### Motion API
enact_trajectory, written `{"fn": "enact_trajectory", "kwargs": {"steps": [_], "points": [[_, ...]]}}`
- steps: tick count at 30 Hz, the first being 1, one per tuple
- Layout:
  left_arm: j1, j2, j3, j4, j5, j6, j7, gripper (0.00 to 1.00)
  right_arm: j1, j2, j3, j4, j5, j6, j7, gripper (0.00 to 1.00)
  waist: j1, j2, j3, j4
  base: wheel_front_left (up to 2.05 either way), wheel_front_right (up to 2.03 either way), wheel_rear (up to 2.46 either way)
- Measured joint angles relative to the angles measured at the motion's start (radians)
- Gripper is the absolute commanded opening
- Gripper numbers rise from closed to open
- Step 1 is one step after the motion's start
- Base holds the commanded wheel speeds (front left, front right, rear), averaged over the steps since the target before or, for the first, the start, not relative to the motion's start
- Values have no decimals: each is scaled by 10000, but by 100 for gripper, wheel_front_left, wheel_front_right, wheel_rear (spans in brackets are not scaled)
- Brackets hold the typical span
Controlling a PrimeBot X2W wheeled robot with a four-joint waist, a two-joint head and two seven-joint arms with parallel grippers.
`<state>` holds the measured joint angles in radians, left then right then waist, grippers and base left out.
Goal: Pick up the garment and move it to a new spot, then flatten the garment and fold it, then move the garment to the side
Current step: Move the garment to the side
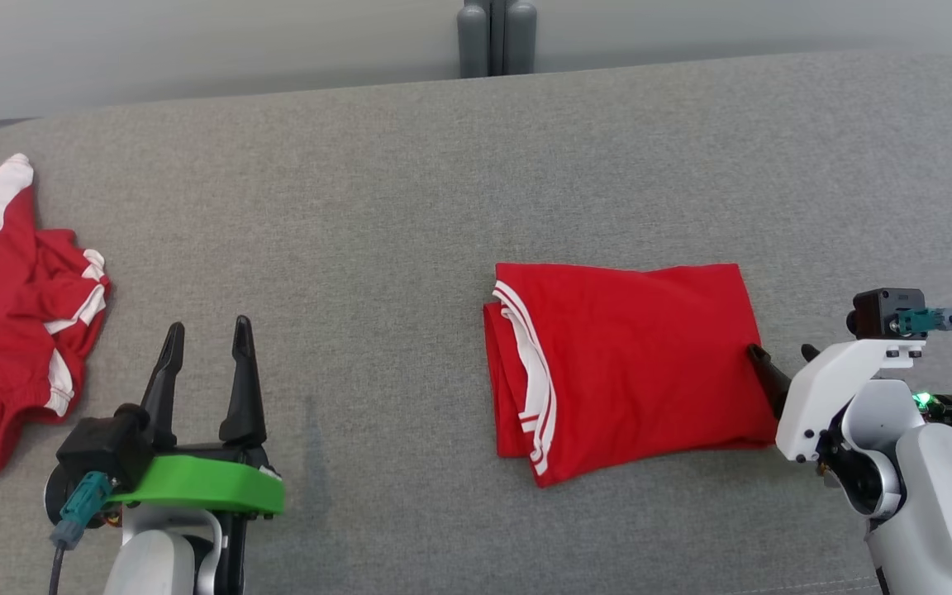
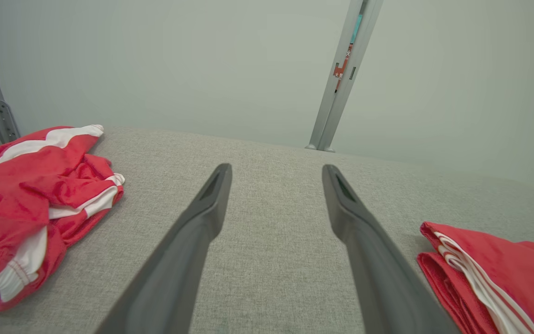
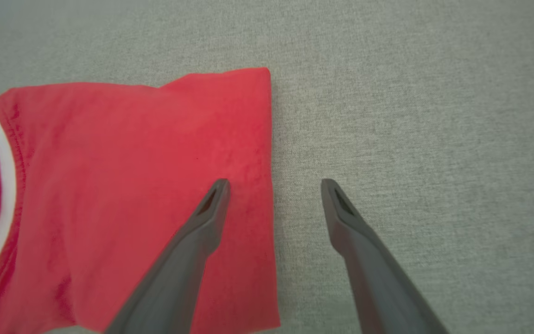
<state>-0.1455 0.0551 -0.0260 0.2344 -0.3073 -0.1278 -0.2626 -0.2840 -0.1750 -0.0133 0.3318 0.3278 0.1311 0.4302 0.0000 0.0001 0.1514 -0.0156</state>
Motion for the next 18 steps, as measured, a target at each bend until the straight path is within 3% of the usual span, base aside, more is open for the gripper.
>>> {"fn": "enact_trajectory", "kwargs": {"steps": [11,12,13,18], "points": [[-322,29,-113,-159,6,0,0,100,-690,-107,188,1344,732,-4,1200,100,0,0,588,629,0,0,0],[-328,36,-117,-163,6,0,0,100,-723,-140,249,1379,800,-6,1292,43,0,0,622,660,0,0,0],[-335,38,-117,-169,6,0,0,100,-738,-182,286,1394,830,-6,1331,0,0,0,646,679,0,0,0],[-344,50,-29,-253,23,0,-2,100,-965,-560,884,1269,617,10,1212,0,0,0,768,625,0,0,0]]}}
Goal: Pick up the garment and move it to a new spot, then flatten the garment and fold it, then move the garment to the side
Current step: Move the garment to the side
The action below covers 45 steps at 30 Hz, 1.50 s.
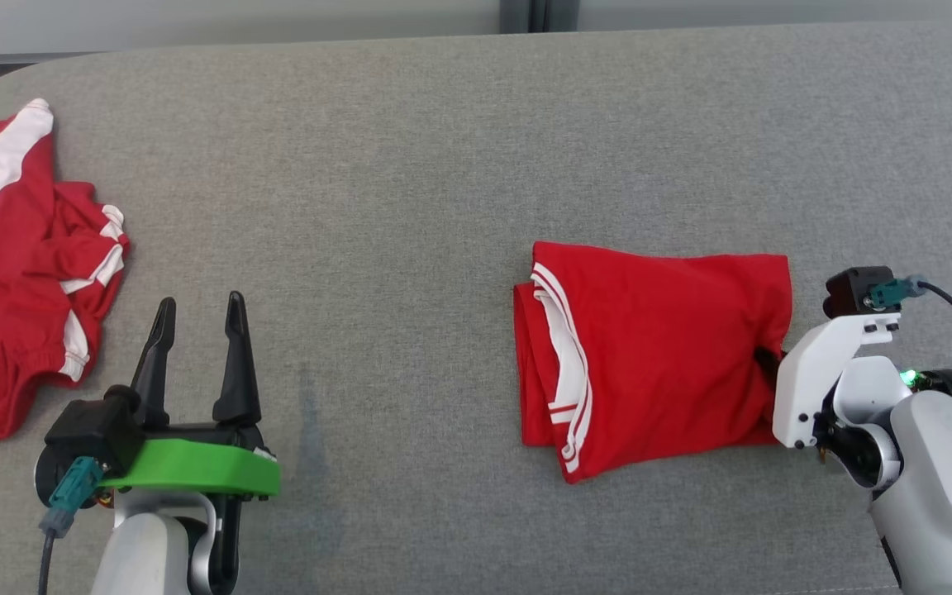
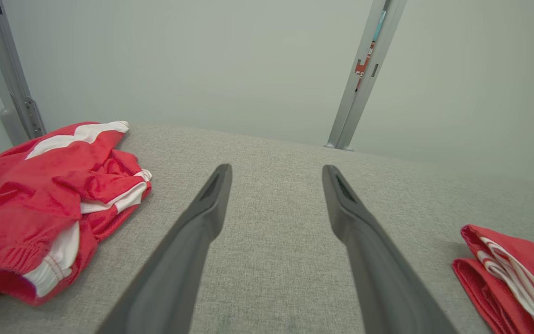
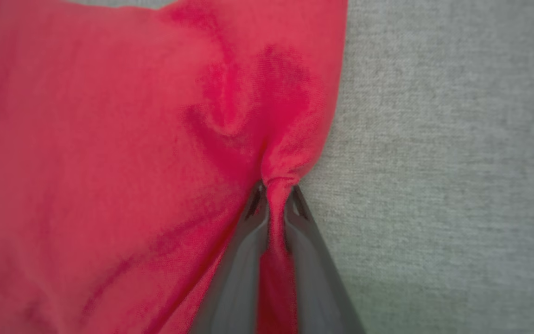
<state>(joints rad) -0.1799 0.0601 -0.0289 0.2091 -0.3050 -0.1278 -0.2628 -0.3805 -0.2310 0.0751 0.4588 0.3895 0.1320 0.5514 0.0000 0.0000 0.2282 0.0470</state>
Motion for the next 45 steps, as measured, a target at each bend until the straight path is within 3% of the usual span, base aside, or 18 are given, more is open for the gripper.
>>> {"fn": "enact_trajectory", "kwargs": {"steps": [8,14,24,34,43,44,45], "points": [[-242,201,17,-443,86,0,-12,100,-1340,-1806,1304,-520,-420,-2,-307,0,0,0,307,-594,0,0,0],[-674,403,-197,-832,182,0,-13,100,-2153,-3041,932,-178,-602,-2,-976,0,0,0,784,-1330,0,0,0],[-1500,1016,-869,-1567,451,-8,-12,100,-3140,-4161,508,949,-1666,-2,-2587,0,0,1,1971,-2330,0,0,0],[-1883,1513,-995,-2186,408,-10,-13,100,-3852,-4299,-161,1682,-2504,-2,-3994,0,1,0,3214,-2813,0,0,0],[-1882,1570,-917,-2424,372,-10,-13,100,-4273,-4205,-899,2130,-3398,0,-4426,0,1,0,3621,-2813,0,0,0],[-1881,1569,-897,-2433,374,-10,-13,100,-4312,-4188,-1039,2205,-3448,-2,-4477,45,1,0,3610,-2776,0,0,0],[-1879,1569,-894,-2433,372,-10,-13,100,-4332,-4176,-1104,2266,-3551,-2,-4479,100,1,0,3592,-2743,0,0,0]]}}
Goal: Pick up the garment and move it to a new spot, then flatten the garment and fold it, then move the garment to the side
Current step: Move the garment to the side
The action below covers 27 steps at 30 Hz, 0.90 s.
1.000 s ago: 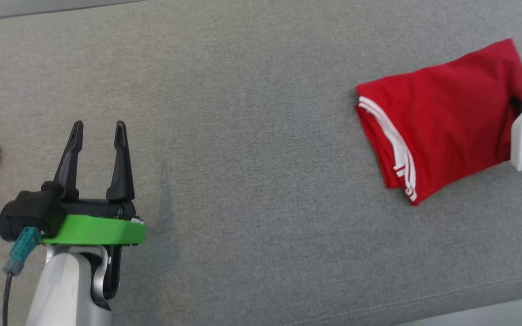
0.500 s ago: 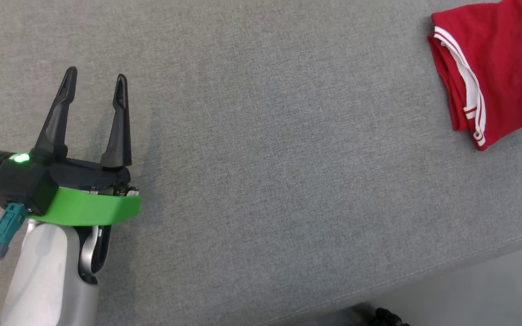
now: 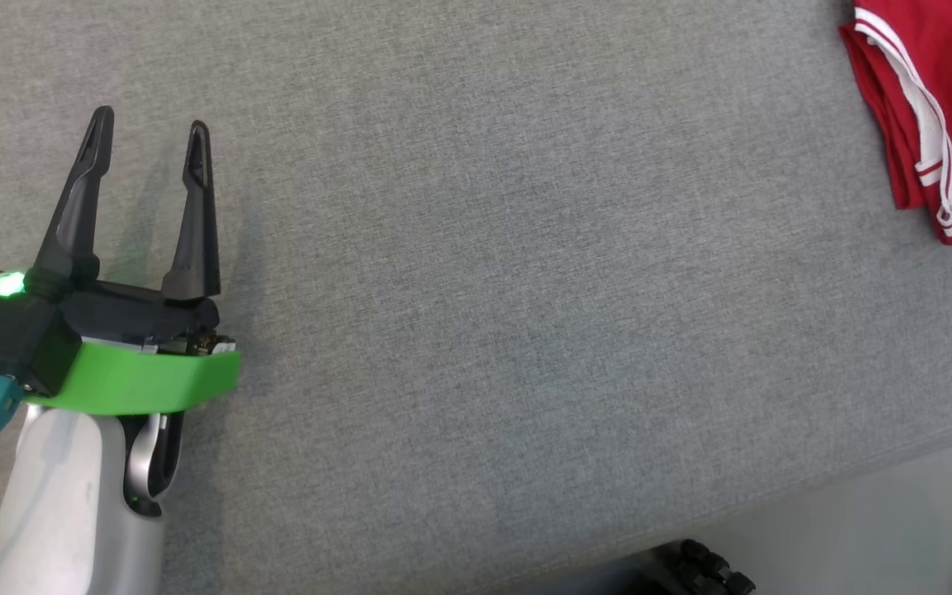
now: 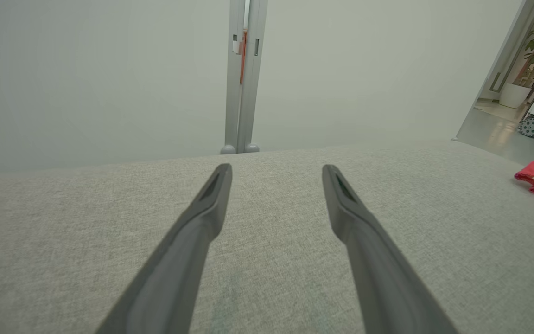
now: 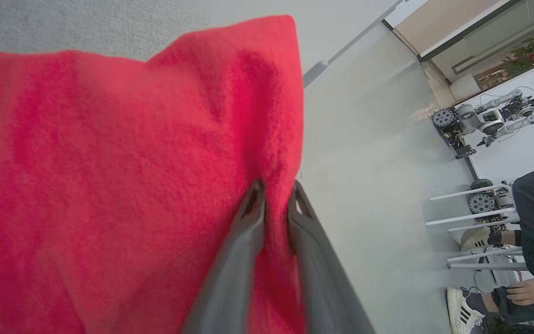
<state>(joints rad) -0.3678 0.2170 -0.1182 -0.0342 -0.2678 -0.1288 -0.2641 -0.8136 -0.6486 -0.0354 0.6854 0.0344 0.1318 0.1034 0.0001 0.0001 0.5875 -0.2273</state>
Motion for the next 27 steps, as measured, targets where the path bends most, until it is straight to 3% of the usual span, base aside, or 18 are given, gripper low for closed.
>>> {"fn": "enact_trajectory", "kwargs": {"steps": [12,19,27], "points": [[392,-447,153,485,-148,0,2,100,954,1076,-1129,-303,-428,0,-650,100,-1,0,-874,355,0,0,0],[1043,-698,416,1166,-238,0,0,100,2731,2504,-1392,-2065,174,0,-1701,100,-1,0,-1889,679,0,0,0],[1897,-988,830,1941,-291,0,2,100,4702,3939,-740,-4272,905,-2,-2387,100,-1,0,-3224,1047,0,0,0]]}}
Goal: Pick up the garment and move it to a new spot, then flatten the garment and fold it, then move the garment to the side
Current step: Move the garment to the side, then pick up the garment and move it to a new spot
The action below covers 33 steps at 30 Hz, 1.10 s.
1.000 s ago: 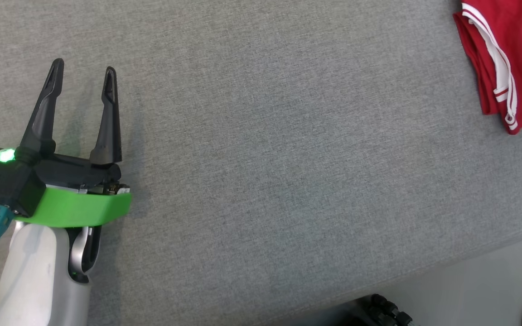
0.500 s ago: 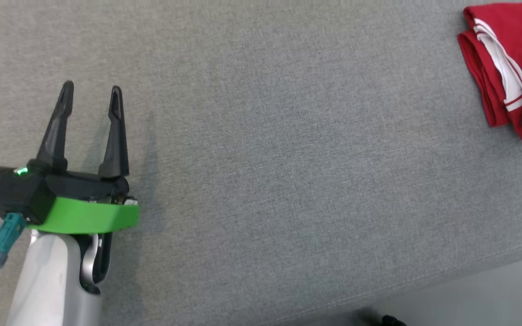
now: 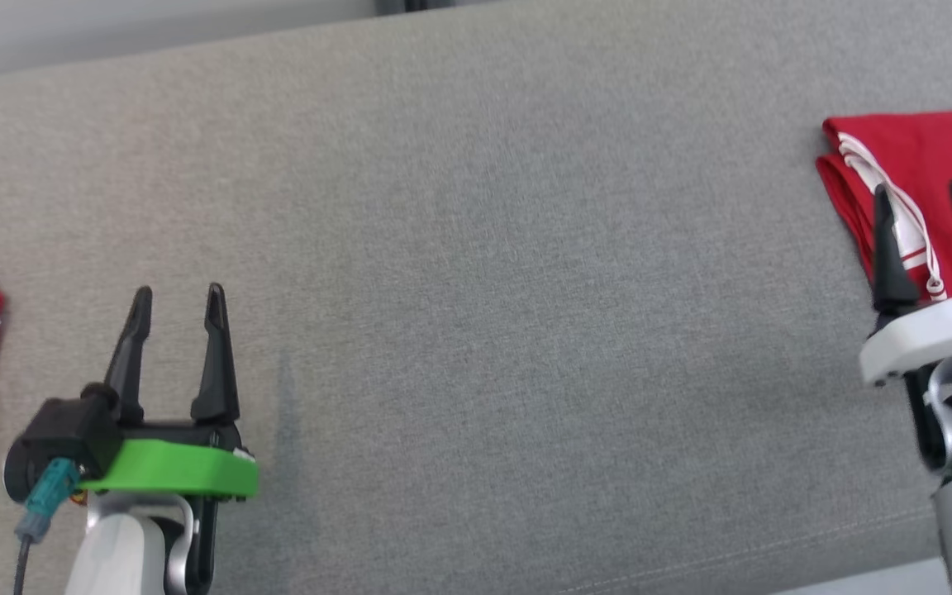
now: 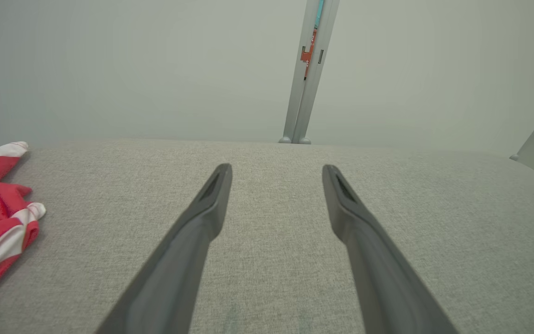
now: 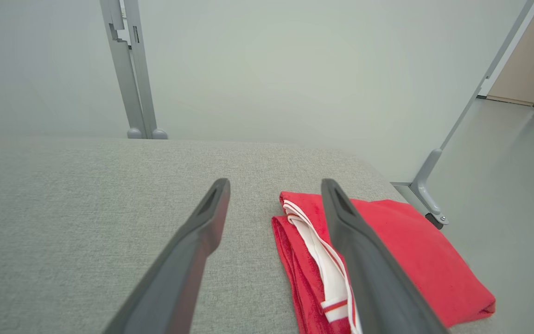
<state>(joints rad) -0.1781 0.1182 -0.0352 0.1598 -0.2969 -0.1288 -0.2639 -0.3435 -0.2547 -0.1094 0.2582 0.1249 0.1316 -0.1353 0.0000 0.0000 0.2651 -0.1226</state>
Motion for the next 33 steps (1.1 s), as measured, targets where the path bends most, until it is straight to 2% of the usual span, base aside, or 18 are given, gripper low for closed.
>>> {"fn": "enact_trajectory", "kwargs": {"steps": [12,19,33], "points": [[825,-368,226,662,-73,0,-2,100,2163,1112,476,-1480,-69,0,-15,100,0,0,-1699,511,0,0,0],[1085,-468,280,577,-42,0,-2,100,2720,1227,690,-1670,-69,0,343,100,-1,0,-2201,706,0,0,0],[1111,-554,240,529,-59,0,-2,100,2777,1256,675,-1659,-159,0,309,100,-1,0,-2183,867,0,0,0]]}}
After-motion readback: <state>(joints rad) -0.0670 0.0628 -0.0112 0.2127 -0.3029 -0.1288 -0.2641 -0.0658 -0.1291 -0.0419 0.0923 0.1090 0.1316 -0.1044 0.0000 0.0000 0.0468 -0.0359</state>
